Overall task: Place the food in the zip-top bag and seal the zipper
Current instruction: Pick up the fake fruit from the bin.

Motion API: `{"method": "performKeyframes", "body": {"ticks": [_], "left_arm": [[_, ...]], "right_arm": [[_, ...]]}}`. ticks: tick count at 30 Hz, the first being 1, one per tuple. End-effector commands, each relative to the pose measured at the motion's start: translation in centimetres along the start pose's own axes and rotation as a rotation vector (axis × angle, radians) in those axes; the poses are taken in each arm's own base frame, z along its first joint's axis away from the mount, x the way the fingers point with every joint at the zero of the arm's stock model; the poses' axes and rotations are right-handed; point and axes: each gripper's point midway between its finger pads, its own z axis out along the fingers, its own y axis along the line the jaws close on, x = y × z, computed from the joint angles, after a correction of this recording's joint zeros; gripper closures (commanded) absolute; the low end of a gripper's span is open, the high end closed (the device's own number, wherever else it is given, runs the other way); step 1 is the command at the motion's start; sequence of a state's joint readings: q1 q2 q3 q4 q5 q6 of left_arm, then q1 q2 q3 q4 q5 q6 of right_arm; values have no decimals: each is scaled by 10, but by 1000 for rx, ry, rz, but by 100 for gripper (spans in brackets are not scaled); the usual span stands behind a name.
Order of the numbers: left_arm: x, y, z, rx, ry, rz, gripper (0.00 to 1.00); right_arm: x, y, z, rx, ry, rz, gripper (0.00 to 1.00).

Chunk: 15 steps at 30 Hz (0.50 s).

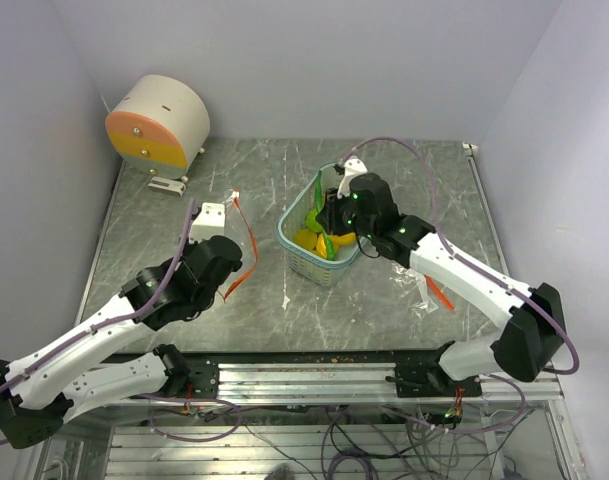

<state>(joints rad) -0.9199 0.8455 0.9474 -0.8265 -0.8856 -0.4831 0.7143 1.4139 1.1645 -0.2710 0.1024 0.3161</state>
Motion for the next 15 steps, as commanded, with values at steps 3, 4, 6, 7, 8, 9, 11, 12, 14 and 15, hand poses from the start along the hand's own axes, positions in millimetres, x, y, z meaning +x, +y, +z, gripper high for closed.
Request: {"method": "performKeyframes", "body": {"ticks": [3,4,6,7,8,9,11,12,14,15], "left_arm": [[-5,-9,4,15,-11,-25,93],[-4,-10,5,15,-10,-23,93],[-3,-12,6,18,-9,-21,93],[-3,-13,7,18,-8,-20,93],[-2,-13,7,18,-9,-19,93],[-3,-13,8,18,-10,-19,93],[-2,-14,8,16,-9,-14,93],[-2,-14,8,17,-9,-13,93],[-2,-15,9,21,-10,-13,93],[-2,-16,9,22,-9,-13,93]], "right_arm": [[-42,11,-17,-73,-165,38,97],[-38,8,-13,-57,-144,32,89],[-30,4,-5,-32,-103,22,75],[-27,3,-2,-26,-89,20,73],[-25,3,0,-23,-81,22,73],[-24,3,2,-24,-76,27,73],[-24,6,3,-43,-80,40,76],[-24,8,4,-57,-81,52,80],[-27,16,2,-105,-93,61,89],[-30,21,-1,-133,-106,64,92]]}}
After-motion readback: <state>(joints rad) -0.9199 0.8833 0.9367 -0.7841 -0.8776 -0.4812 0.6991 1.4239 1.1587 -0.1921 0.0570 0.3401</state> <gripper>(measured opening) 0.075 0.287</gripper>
